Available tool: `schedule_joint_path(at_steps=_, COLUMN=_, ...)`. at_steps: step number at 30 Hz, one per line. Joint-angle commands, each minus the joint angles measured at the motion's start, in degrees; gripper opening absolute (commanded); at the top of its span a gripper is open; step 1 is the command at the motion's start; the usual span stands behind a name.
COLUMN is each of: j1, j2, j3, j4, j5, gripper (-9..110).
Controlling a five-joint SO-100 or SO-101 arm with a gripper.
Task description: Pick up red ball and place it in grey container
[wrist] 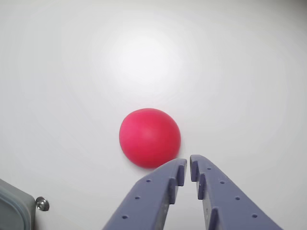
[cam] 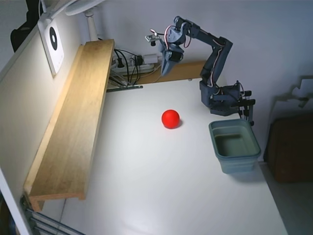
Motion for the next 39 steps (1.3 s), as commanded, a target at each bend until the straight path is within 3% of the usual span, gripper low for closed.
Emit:
schedule_joint_path(at_steps=1, j1=0.2, j2=1.8, j3=-1.9, j4=0.3, j5=0.2, gripper=38)
schedule_joint_path(at_steps=17, j1=0.2, j2=2.3, j3=-0.8, j4=0.3, j5=0.2, gripper=38)
schedule_joint_path(at_steps=39, j1=0.2, j2=12.2, j3=23.4, j4=-11.0, j5=0.2, gripper=38)
